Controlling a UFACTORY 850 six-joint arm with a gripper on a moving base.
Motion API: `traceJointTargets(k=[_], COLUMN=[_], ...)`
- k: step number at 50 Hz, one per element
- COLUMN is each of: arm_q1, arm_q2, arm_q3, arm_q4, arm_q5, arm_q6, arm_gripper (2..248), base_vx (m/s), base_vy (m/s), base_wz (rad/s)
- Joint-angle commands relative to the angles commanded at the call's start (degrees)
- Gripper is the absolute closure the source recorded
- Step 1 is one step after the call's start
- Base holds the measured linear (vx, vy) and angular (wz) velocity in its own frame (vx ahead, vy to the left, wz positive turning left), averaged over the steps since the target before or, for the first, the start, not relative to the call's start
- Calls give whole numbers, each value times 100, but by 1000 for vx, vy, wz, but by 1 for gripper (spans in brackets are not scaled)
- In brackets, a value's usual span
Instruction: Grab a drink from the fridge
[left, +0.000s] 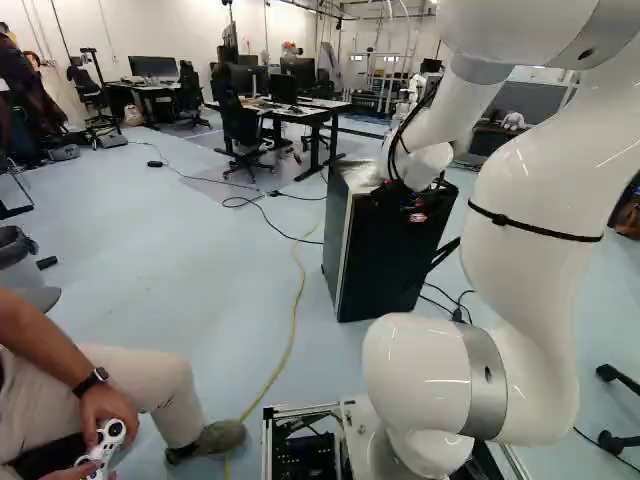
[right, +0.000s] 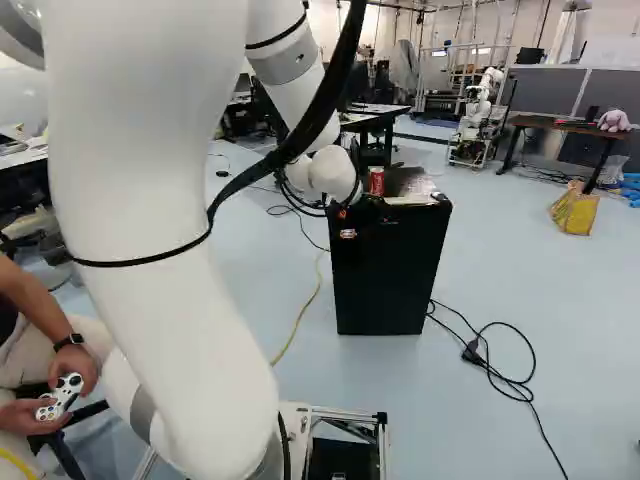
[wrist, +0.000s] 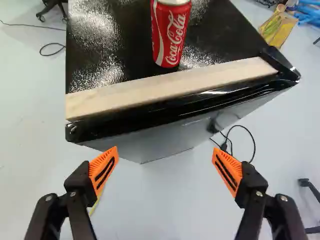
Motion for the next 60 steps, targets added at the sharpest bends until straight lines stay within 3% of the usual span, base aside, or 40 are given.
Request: traceJointTargets(k=[20, 60], arm_q1=[-85, -88], arm_q2=[352, 170], arm_q3=[392, 415], arm_q4=[0, 0], arm_q5=[1114, 3132], arm_q6=[0, 0], arm_gripper=[3, 3], base_vx=[0, 0], base_vy=[0, 0], base_wz=[0, 0])
